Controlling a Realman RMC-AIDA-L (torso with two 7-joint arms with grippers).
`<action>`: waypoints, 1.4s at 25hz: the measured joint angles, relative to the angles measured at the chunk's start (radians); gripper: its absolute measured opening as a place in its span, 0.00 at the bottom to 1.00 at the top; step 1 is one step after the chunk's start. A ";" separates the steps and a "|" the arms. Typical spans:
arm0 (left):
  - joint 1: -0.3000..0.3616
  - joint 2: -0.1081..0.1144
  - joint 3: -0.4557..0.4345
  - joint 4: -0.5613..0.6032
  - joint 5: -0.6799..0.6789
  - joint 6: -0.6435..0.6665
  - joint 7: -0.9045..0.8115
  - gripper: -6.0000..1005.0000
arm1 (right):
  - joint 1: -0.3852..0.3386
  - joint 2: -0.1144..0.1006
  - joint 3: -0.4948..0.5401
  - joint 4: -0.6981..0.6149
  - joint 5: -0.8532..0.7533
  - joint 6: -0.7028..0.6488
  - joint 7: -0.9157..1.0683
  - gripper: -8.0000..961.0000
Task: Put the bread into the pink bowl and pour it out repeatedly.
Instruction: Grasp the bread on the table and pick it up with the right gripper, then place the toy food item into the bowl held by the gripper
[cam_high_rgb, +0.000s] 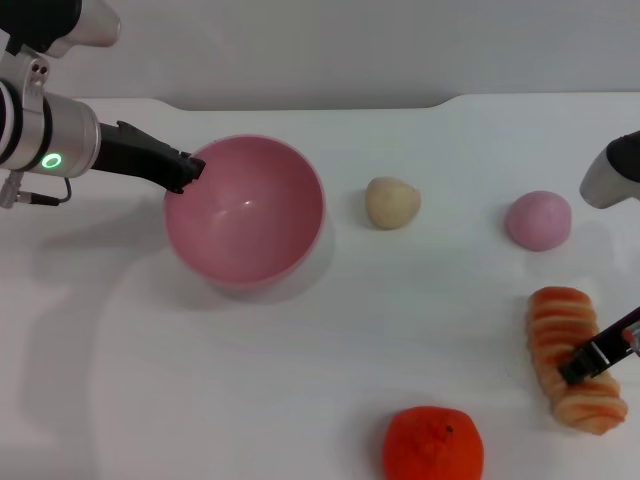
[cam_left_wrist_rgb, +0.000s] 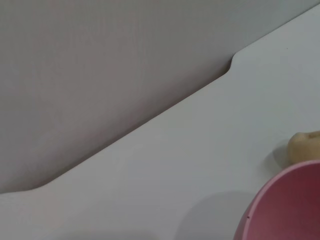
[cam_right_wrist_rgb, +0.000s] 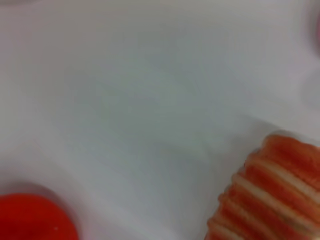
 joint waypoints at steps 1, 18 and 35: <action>0.000 0.000 0.000 0.000 0.000 0.000 0.001 0.05 | -0.002 0.000 0.000 -0.005 0.000 0.000 0.000 0.25; 0.000 0.003 -0.004 0.000 0.006 -0.005 0.004 0.05 | -0.018 0.008 0.014 -0.347 0.013 -0.003 0.006 0.17; -0.019 -0.002 0.005 0.000 0.001 0.000 0.000 0.05 | 0.020 0.013 -0.043 -0.678 0.256 0.238 -0.056 0.15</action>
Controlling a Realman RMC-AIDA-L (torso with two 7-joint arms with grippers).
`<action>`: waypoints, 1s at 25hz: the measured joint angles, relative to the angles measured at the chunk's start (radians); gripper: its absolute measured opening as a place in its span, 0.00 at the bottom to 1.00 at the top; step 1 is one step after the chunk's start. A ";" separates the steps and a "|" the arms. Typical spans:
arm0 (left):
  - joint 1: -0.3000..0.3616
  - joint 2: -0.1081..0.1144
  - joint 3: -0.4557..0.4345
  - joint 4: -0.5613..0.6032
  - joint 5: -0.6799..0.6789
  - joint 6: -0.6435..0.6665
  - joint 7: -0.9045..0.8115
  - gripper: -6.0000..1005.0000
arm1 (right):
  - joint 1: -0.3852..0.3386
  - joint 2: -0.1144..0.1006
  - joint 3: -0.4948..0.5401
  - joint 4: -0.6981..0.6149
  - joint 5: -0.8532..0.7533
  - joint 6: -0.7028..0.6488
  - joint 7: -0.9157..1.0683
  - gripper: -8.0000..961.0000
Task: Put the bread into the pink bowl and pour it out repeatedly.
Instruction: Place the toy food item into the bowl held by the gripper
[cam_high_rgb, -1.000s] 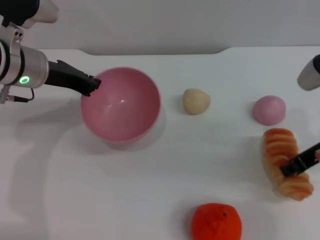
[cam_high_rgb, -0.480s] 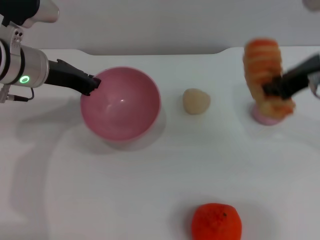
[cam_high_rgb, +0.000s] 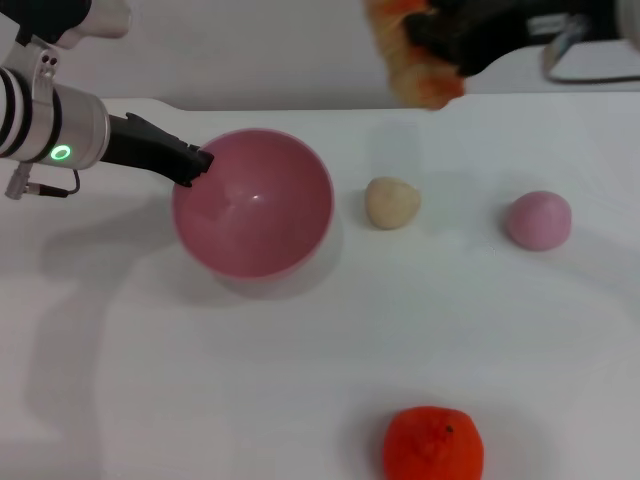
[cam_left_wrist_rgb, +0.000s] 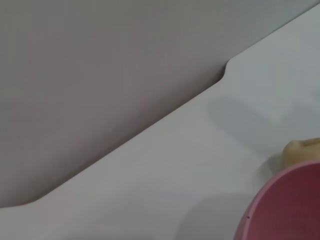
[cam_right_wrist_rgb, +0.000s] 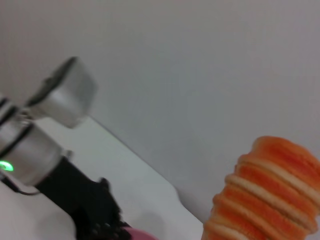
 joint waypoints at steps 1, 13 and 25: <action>-0.001 0.000 0.000 -0.001 0.000 0.000 -0.001 0.05 | -0.003 0.000 -0.016 0.012 0.007 0.021 -0.008 0.15; -0.007 -0.003 0.025 0.001 -0.022 0.009 -0.006 0.05 | -0.011 0.003 -0.257 0.258 0.017 0.282 -0.115 0.15; -0.012 -0.004 0.057 -0.001 -0.053 0.005 0.003 0.05 | -0.004 0.001 -0.340 0.326 0.015 0.411 -0.135 0.24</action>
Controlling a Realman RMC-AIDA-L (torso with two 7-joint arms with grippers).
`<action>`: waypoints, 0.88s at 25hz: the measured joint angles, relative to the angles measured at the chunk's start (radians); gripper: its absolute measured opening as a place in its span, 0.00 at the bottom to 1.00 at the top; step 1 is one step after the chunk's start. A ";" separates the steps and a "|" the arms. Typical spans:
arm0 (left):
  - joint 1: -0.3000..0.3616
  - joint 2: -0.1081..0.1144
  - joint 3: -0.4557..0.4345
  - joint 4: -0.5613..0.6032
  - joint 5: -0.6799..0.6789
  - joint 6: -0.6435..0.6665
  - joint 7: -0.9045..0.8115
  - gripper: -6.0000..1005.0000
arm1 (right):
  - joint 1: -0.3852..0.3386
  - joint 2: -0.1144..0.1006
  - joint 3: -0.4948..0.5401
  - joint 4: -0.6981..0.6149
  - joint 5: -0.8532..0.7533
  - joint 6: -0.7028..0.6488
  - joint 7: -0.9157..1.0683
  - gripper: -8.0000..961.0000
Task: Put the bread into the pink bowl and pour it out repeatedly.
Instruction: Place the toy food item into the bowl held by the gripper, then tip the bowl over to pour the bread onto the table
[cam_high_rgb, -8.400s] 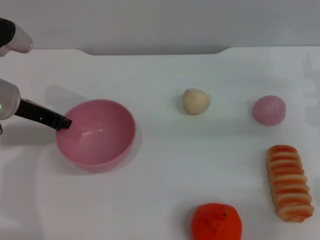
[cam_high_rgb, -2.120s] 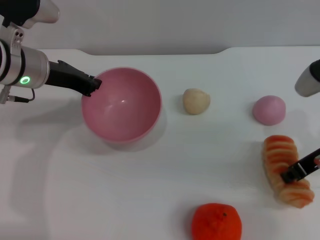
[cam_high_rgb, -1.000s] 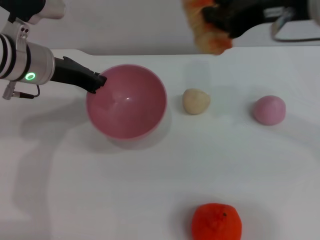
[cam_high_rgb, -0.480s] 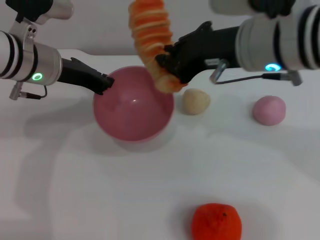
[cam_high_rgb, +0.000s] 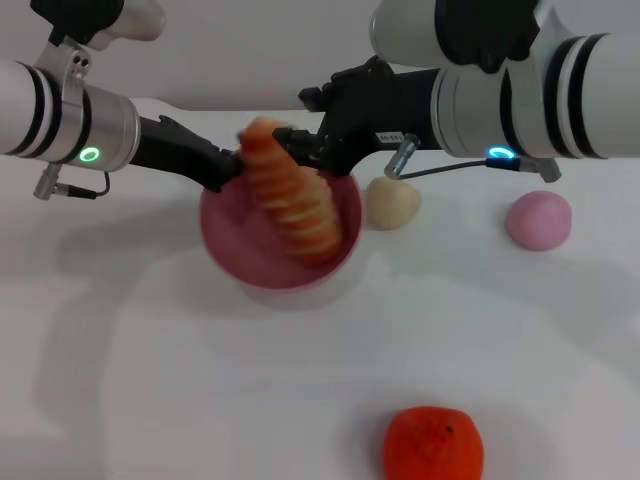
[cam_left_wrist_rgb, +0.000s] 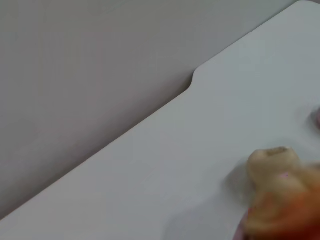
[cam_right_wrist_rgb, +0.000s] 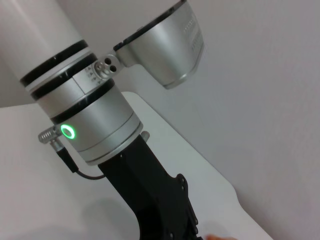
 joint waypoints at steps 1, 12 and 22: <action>-0.001 0.000 0.000 0.000 0.000 0.000 0.000 0.05 | 0.001 0.000 0.000 0.001 0.000 0.000 -0.002 0.29; -0.005 0.002 0.013 0.000 0.000 -0.002 0.001 0.05 | -0.090 0.005 0.035 -0.040 0.012 0.153 -0.086 0.56; -0.016 -0.001 0.073 -0.007 -0.042 -0.018 -0.004 0.05 | -0.240 0.005 -0.074 0.055 0.440 0.729 -0.591 0.56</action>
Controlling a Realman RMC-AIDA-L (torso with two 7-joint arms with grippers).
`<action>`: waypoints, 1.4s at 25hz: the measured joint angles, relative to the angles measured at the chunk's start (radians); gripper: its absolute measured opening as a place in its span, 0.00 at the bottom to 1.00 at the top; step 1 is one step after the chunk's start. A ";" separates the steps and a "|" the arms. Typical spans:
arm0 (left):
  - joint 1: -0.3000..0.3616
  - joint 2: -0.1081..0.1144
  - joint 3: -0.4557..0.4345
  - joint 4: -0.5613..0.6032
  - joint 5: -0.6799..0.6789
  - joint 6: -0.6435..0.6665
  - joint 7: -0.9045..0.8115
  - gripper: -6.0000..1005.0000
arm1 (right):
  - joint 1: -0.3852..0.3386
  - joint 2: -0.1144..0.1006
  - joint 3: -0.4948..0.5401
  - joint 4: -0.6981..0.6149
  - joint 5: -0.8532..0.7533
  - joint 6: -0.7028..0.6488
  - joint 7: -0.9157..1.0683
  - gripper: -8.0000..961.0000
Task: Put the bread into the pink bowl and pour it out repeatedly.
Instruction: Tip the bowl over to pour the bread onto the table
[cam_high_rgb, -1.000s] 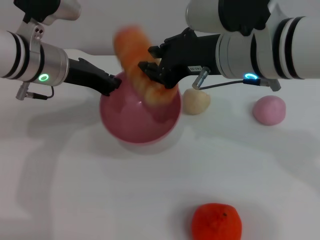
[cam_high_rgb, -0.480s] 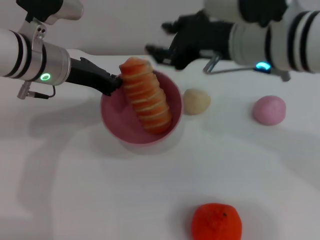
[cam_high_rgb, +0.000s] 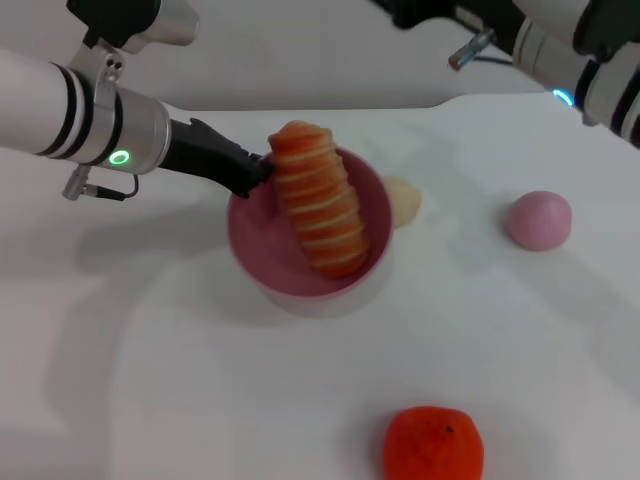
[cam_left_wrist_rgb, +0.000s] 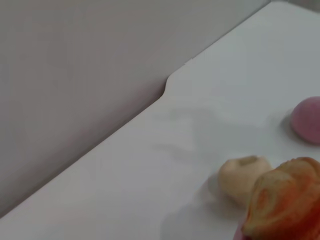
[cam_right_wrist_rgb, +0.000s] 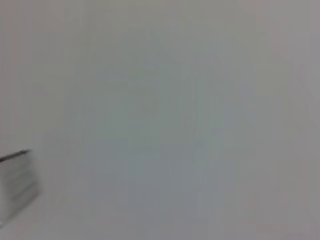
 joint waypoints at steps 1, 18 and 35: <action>0.000 0.000 0.001 -0.001 -0.009 -0.003 0.002 0.05 | -0.007 0.000 -0.029 0.013 0.022 0.080 -0.035 0.56; 0.012 -0.004 0.053 -0.004 -0.076 -0.049 0.000 0.05 | -0.057 -0.014 -0.096 0.431 -0.494 1.025 0.957 0.56; 0.004 -0.006 0.417 0.003 -0.225 -0.476 0.131 0.05 | -0.127 -0.014 -0.061 0.770 -0.479 1.395 1.021 0.56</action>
